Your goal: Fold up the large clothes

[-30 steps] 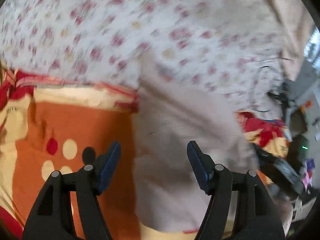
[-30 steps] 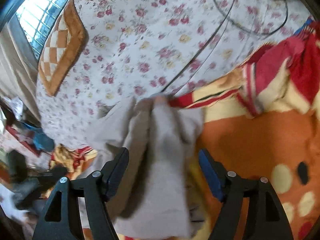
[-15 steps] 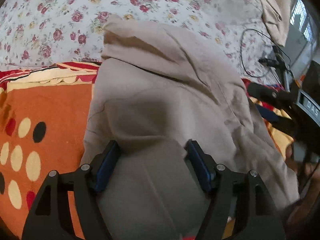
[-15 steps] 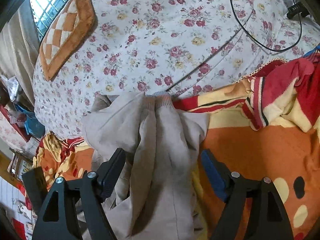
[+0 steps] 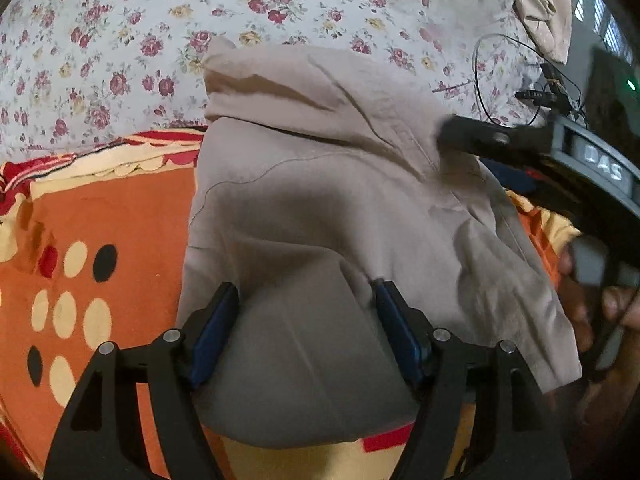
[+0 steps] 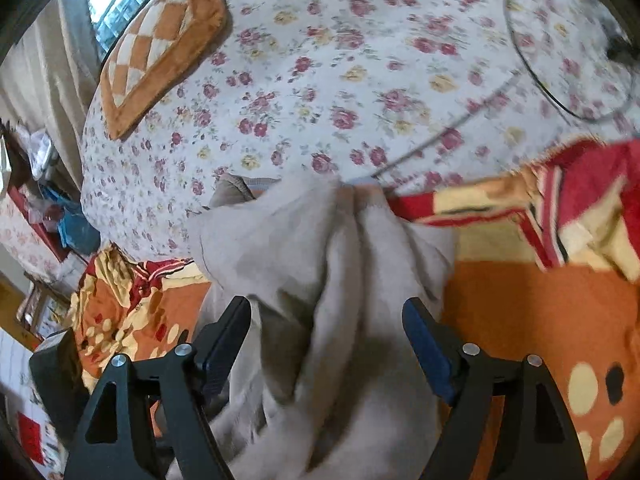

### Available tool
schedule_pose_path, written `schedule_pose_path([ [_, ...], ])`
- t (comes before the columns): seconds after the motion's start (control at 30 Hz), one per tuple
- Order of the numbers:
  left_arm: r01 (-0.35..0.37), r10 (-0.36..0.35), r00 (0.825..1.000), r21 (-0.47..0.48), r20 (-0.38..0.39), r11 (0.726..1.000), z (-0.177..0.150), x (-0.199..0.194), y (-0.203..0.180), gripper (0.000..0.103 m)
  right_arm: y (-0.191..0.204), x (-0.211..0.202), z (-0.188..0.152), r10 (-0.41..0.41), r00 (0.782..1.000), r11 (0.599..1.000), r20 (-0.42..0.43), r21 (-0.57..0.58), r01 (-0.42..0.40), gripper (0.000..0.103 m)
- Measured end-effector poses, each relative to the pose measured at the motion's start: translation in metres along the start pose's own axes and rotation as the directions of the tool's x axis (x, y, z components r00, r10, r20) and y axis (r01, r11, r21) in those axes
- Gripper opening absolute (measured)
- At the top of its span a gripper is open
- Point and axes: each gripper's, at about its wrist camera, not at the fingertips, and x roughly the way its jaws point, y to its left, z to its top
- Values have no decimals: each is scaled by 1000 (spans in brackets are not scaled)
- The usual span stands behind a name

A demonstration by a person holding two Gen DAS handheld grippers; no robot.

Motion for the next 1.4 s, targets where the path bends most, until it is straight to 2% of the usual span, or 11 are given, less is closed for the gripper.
schedule_pose_path([
  [0.13,2,-2,1000,-8,-3,1000,1,1,1,71,29,42,11,-81,994,988,-73,-141,70,83],
  [0.23,-4,4,1000,7,-2,1000,1,1,-3,71,22,42,16,-63,998,996,-30,-68,61,17],
  [0.33,17,-17,1000,22,2,1000,1,0,-5,72,-17,22,11,29,997,990,65,138,-38,9],
  [0.5,5,-5,1000,93,1,996,2,-8,-12,73,-65,37,-9,51,998,949,-40,312,-36,9],
  [0.63,-18,14,998,84,54,996,7,-24,2,73,-40,-8,9,-98,994,982,41,168,90,57],
  [0.8,17,-16,999,-16,28,1000,14,-9,21,73,4,3,36,-108,994,993,17,-53,109,84],
  [0.9,4,-4,1000,17,10,1000,9,2,11,73,17,47,46,-181,982,973,-54,-154,170,81],
  [0.97,-11,10,1000,52,20,999,6,4,6,73,9,56,49,-152,988,983,-33,-108,148,14],
  [1.0,-10,9,1000,65,21,998,6,6,4,74,-2,55,53,-99,995,995,-10,-33,99,7],
  [1.3,-9,8,1000,82,22,997,8,11,-1,77,-53,74,39,-151,987,976,-50,151,156,5],
  [1.4,-11,9,1000,69,26,998,5,11,1,77,-36,40,40,-182,982,981,-58,63,186,32],
])
